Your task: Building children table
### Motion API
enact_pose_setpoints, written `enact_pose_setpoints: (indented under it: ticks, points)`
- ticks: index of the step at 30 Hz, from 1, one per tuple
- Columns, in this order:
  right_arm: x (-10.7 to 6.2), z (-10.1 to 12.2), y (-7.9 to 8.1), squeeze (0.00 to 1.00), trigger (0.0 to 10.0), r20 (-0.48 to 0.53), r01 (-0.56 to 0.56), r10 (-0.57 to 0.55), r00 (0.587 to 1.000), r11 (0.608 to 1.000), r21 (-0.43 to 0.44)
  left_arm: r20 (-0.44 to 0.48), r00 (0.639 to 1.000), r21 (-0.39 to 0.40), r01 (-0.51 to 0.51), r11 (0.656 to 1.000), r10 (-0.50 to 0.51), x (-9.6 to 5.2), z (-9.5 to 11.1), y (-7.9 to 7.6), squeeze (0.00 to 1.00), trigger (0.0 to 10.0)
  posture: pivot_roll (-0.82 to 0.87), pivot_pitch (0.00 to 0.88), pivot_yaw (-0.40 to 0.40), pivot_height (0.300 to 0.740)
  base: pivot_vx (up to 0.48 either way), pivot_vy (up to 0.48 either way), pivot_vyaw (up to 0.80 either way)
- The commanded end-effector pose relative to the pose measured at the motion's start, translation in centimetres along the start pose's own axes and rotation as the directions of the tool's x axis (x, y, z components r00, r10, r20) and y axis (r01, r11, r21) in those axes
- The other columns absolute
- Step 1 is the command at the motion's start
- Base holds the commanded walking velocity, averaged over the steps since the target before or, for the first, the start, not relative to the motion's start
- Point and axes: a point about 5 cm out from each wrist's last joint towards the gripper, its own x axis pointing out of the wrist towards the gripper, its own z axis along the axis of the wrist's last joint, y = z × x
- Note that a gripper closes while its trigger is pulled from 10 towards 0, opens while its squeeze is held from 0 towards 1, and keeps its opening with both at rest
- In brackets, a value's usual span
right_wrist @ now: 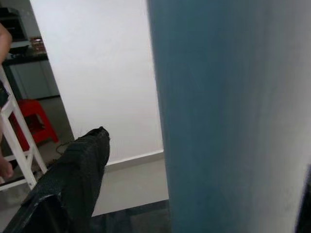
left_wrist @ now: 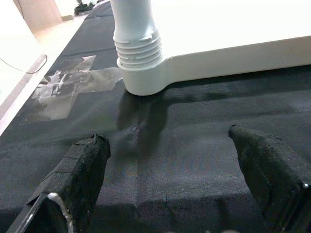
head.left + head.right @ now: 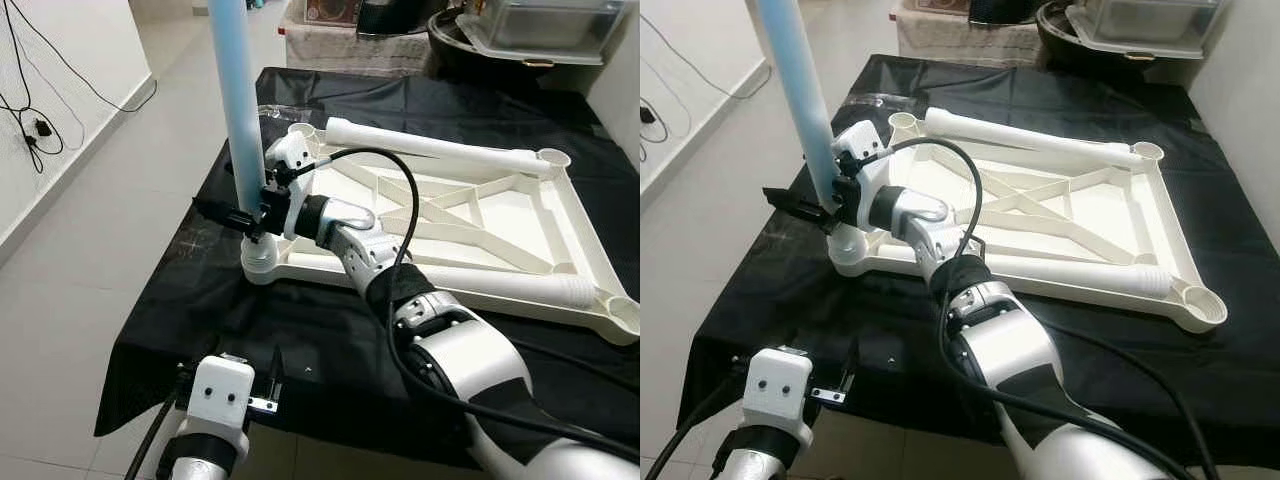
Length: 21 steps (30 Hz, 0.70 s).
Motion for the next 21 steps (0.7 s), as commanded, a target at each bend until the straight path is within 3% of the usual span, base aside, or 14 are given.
enact_pose_setpoints:
  ticks: [1,15,21]
  points:
    - [0.4,0.0,0.2,0.0,0.0,0.003,0.007,-0.007,1.0,1.0,-0.007,0.006,0.998,-0.051,0.061,0.997,-0.061,-0.6,0.5,-2.1,0.0,10.0,0.07,0.161,-0.061,0.74,0.0,0.0,0.0]
    - [0.5,-0.4,0.5,0.0,0.0,-0.001,0.008,-0.008,1.0,1.0,-0.012,0.005,0.998,-0.048,0.061,0.997,-0.061,-0.5,0.5,-2.0,0.0,10.0,0.08,0.161,-0.06,0.74,0.0,0.0,0.0]
    - [-0.6,-0.6,-0.3,0.0,0.0,0.02,0.068,-0.068,0.997,0.997,-0.027,0.005,0.999,-0.047,0.049,0.998,-0.049,-0.3,0.4,-1.6,0.0,10.0,0.07,0.159,-0.054,0.74,0.0,0.0,0.0]
